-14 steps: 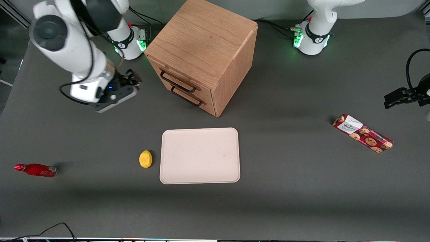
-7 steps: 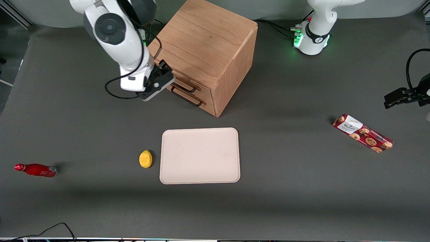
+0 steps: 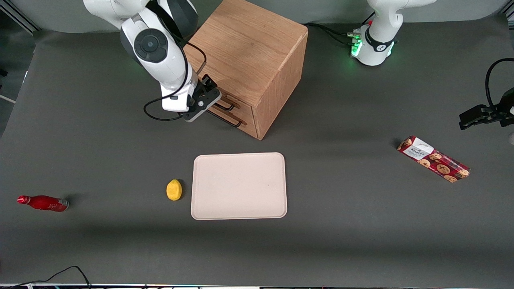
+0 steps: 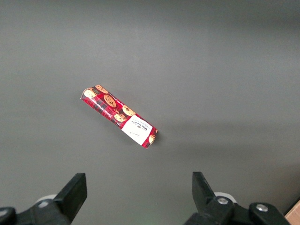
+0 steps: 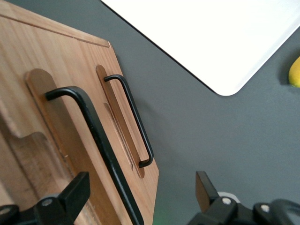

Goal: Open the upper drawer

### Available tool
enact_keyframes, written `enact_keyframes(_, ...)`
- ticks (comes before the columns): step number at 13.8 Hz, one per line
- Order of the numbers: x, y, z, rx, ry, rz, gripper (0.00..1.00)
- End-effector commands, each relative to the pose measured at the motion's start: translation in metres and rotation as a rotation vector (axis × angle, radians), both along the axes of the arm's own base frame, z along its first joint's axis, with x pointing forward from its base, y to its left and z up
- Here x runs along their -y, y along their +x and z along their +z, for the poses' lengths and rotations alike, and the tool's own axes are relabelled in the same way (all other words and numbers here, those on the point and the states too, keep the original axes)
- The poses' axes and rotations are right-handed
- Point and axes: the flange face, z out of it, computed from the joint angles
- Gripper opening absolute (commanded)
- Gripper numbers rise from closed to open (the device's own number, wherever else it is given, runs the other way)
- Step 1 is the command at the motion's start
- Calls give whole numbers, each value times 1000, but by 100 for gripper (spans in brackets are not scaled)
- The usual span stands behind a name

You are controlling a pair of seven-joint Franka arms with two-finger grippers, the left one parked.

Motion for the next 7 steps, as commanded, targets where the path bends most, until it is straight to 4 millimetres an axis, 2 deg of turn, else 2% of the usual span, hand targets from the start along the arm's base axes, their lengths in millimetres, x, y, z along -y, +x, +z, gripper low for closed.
enact_keyframes(1, -1, 4, -10, -22, 33, -13, 100)
enact_keyframes(7, 1, 11, -29, -55, 49, -12, 100)
